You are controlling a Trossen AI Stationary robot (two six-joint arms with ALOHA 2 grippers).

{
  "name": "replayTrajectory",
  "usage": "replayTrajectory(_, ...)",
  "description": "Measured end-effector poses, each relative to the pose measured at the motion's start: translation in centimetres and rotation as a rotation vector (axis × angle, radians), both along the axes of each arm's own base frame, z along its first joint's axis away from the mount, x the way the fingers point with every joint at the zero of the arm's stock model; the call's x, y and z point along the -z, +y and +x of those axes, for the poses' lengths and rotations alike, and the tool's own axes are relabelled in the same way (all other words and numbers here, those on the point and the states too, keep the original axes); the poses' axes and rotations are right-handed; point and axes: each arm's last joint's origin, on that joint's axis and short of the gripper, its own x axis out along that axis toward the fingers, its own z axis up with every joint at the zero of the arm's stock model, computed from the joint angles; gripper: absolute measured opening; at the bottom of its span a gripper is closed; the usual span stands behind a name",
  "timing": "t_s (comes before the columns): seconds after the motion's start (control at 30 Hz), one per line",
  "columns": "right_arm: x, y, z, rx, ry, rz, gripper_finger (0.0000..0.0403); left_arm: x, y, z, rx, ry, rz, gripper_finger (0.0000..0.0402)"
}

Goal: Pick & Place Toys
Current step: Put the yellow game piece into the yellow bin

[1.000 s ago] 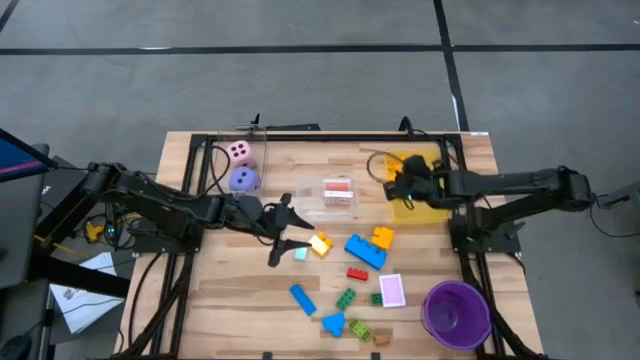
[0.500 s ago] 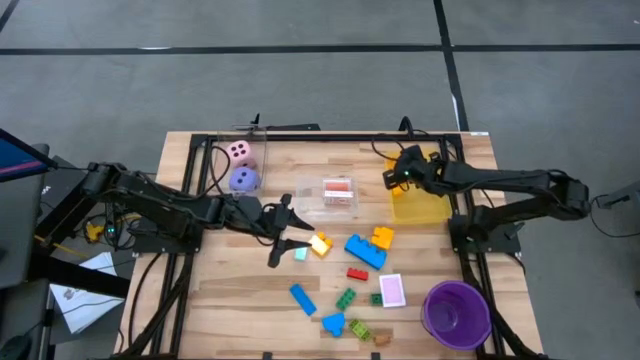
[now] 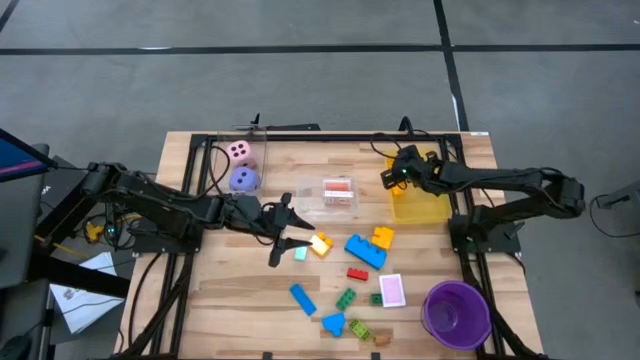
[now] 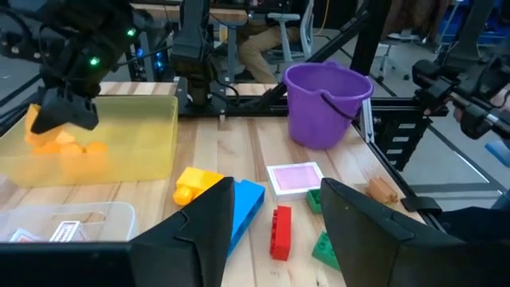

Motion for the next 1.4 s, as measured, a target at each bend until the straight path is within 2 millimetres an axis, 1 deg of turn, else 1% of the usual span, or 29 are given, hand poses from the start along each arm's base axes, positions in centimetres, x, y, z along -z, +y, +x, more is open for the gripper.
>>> replayTrajectory(0.23,1.6,-1.1,0.8,-0.005,0.046,0.014,0.0135,0.0,0.0,0.0,0.001,0.001,0.000,0.0181)
replayTrajectory(0.33,1.9,-1.4,0.9,0.000,0.052,0.013,0.0143,0.0,0.0,0.0,0.001,0.002,0.001,0.0181)
replayTrajectory(0.7,1.8,-1.5,1.1,-0.025,0.063,-0.006,0.0214,0.0,0.0,0.0,0.001,0.004,0.001,0.0181)
replayTrajectory(0.87,0.9,-1.1,1.0,-0.057,0.052,-0.043,0.0237,0.0,0.0,0.0,0.002,0.004,0.001,0.0181)
replayTrajectory(0.97,-0.6,-0.1,0.9,-0.098,0.015,-0.096,0.0240,0.0,0.0,0.0,0.003,0.004,0.006,0.0181)
replayTrajectory(1.07,-2.5,1.5,0.7,-0.174,-0.056,-0.150,0.0240,0.1,0.0,0.0,0.004,0.004,0.009,0.0181)
replayTrajectory(1.13,-3.9,2.8,0.5,-0.240,-0.115,-0.191,0.0240,0.1,0.0,0.0,0.005,0.007,0.013,0.0181)
replayTrajectory(1.23,-5.5,5.1,0.1,-0.356,-0.183,-0.230,0.0240,0.3,-0.2,-0.1,0.015,0.029,0.064,0.0181)
replayTrajectory(1.4,-7.4,8.6,-1.1,-0.527,-0.300,-0.243,0.0240,1.1,-1.1,-0.6,0.010,0.098,0.178,0.0181)
